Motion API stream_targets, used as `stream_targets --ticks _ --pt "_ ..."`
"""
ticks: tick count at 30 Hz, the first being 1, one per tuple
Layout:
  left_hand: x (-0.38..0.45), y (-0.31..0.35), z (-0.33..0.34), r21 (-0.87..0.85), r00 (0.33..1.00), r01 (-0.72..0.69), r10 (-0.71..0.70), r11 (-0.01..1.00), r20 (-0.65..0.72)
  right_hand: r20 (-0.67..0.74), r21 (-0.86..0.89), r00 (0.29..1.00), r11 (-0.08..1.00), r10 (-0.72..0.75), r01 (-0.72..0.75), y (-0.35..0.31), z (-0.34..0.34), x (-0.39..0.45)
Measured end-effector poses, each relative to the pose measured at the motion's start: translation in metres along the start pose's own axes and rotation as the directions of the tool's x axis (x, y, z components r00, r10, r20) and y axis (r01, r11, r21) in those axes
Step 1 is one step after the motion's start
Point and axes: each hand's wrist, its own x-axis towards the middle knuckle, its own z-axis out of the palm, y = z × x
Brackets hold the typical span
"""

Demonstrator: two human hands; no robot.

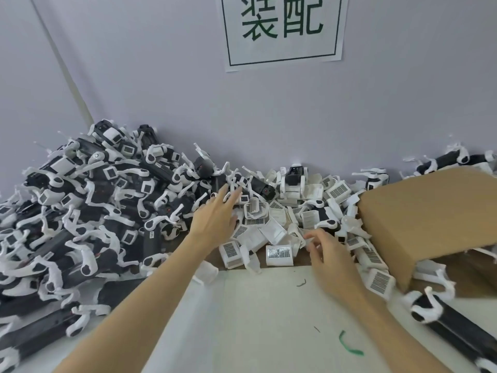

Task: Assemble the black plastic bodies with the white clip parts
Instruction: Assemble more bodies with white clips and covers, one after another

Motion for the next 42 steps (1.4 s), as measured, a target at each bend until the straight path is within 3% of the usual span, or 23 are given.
stream_targets --ticks 3,6,11,15,18,19,20,22,23,26,33,35,39,42 --pt "0.026 0.006 0.002 -0.066 0.992 0.121 -0.119 0.99 0.034 0.008 -0.035 1.0 0.999 -0.017 0.017 -0.001 -0.002 0.0" --pt "0.023 0.013 -0.001 -0.164 0.985 0.158 -0.166 0.974 -0.042 0.013 -0.046 1.0 0.999 -0.016 0.017 -0.003 -0.003 -0.001" --pt "-0.026 0.017 -0.035 -0.485 0.946 -0.042 -0.122 0.873 -0.301 0.026 -0.047 1.0 0.999 -0.005 0.006 -0.003 -0.002 -0.003" --pt "-0.092 0.039 -0.066 -0.594 0.913 -0.231 -0.04 0.77 -0.406 -0.016 0.01 1.0 1.0 -0.003 0.003 -0.016 -0.007 -0.005" --pt "-0.13 0.056 -0.071 -0.741 0.938 -0.172 -0.122 0.649 -0.325 -0.006 0.341 0.991 0.932 0.134 -0.124 -0.04 -0.017 -0.009" --pt "-0.141 0.063 -0.07 -0.773 0.947 -0.156 -0.129 0.615 -0.294 0.07 0.532 0.969 0.813 0.236 -0.237 -0.05 -0.022 -0.011" --pt "-0.15 0.069 -0.068 -0.811 0.96 -0.134 -0.127 0.57 -0.249 0.204 0.698 0.917 0.605 0.343 -0.382 -0.058 -0.026 -0.014" --pt "-0.166 0.078 -0.062 -0.889 0.982 -0.062 -0.133 0.453 -0.137 0.492 0.77 0.769 0.208 0.407 -0.603 -0.067 -0.036 -0.029" --pt "-0.17 0.081 -0.058 -0.908 0.985 -0.031 -0.144 0.417 -0.099 0.547 0.753 0.734 0.148 0.402 -0.641 -0.068 -0.04 -0.039" --pt "-0.176 0.085 -0.047 -0.929 0.988 0.044 -0.155 0.368 -0.014 0.555 0.749 0.71 0.109 0.433 -0.653 -0.067 -0.044 -0.065" --pt "-0.185 0.094 -0.04 -0.974 0.955 0.171 -0.27 0.147 0.126 0.44 0.822 0.823 0.207 0.359 -0.53 -0.072 -0.043 -0.093" --pt "-0.19 0.092 -0.039 -0.98 0.958 0.19 -0.232 0.067 0.17 0.406 0.834 0.848 0.242 0.34 -0.496 -0.076 -0.042 -0.095" --pt "-0.197 0.099 -0.038 -0.981 0.98 0.193 -0.039 0.016 0.193 0.444 0.833 0.825 0.178 0.35 -0.524 -0.077 -0.041 -0.098" --pt "-0.194 0.103 -0.037 -0.967 0.965 0.241 -0.091 -0.081 0.248 0.511 0.822 0.815 0.122 0.274 -0.557 -0.075 -0.045 -0.101"
